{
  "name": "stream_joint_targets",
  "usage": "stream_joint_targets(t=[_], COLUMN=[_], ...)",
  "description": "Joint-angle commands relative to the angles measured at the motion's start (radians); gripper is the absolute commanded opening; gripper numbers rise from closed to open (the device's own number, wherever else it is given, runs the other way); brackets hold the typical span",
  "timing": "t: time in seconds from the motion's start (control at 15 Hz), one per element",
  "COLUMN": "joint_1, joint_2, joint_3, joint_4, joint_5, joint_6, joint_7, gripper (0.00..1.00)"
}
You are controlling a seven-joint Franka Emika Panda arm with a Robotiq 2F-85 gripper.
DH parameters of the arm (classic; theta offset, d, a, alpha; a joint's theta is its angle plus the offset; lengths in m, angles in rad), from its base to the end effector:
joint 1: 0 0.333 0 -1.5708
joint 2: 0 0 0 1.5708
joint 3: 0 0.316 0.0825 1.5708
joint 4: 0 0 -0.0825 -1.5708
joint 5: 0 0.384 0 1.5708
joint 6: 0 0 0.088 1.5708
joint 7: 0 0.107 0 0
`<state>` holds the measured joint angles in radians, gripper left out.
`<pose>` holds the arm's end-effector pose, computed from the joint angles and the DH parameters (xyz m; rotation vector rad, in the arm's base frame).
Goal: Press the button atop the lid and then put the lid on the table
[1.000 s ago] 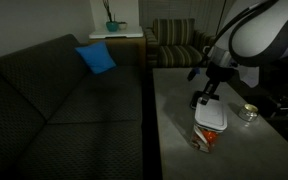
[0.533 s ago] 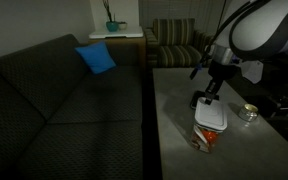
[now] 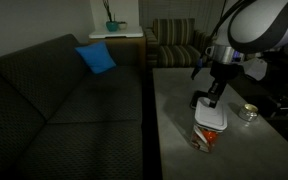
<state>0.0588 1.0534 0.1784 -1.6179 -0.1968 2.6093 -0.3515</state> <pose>0.6310 0.1493 0.0093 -2.9043 -1.0197 0.0541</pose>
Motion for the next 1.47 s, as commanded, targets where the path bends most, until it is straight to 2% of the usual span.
stream_joint_targets(t=[0.0,0.73,1.4], joint_1=[-0.019,-0.027,-0.002], joint_2=[-0.005,0.072,0.139], joint_3=[0.023,0.030,0.005], joint_4=[0.001,0.042,0.108], joint_5=[0.034,0.033,0.014], joint_6=[-0.048,-0.008,-0.093], joint_7=[-0.022,-0.076,-0.122], gripper=[0.00,0.00,0.00])
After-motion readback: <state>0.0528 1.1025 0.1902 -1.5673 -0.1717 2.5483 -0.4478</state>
